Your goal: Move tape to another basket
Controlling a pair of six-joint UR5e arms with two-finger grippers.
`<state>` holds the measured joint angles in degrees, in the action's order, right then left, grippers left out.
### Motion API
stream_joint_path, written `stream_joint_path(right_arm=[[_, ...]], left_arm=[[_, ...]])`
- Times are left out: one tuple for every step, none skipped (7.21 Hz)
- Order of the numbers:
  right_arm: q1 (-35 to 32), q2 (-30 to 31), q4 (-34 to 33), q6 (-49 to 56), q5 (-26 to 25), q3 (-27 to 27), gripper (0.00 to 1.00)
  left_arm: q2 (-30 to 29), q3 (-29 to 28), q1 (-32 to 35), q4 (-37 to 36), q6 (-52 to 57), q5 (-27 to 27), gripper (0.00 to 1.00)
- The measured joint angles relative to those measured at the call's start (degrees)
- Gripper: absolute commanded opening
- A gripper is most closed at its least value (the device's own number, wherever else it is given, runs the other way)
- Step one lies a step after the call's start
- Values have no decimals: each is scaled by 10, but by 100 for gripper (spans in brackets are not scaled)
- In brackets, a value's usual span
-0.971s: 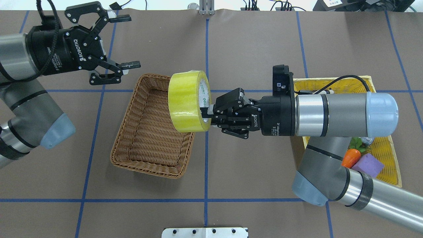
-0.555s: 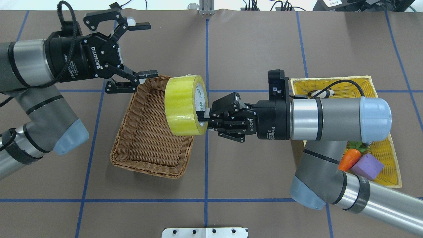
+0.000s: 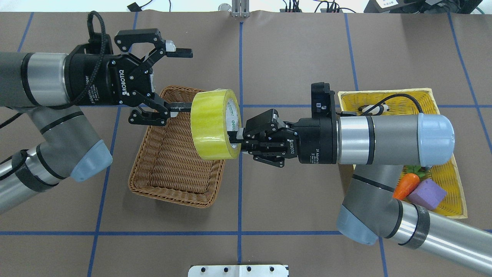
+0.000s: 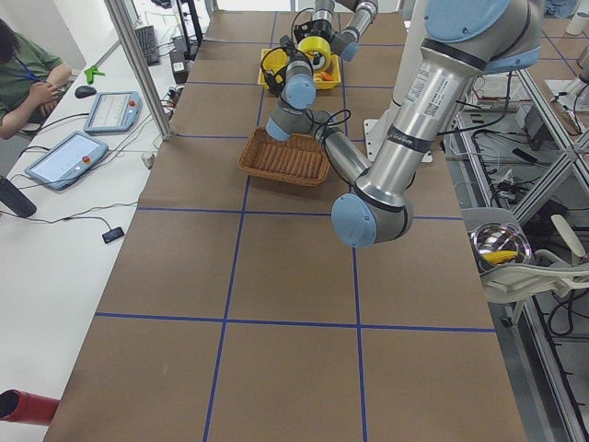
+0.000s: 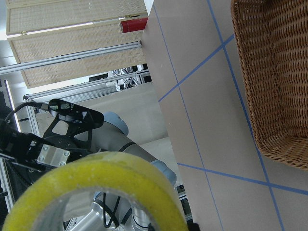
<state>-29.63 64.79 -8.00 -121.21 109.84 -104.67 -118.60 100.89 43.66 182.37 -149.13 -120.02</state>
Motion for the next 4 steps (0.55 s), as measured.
stream_joint_path(right_arm=[[1,0,0,0,0,0,0],[1,0,0,0,0,0,0],[2,0,0,0,0,0,0],[2,0,0,0,0,1,0]], left_arm=[[-2,1,-1,2,0,-4,98],[-5,1,-1,3,-1,-5,98],[-8,3,-1,4,-1,-5,98],[-9,5,-2,4,-1,-5,96]])
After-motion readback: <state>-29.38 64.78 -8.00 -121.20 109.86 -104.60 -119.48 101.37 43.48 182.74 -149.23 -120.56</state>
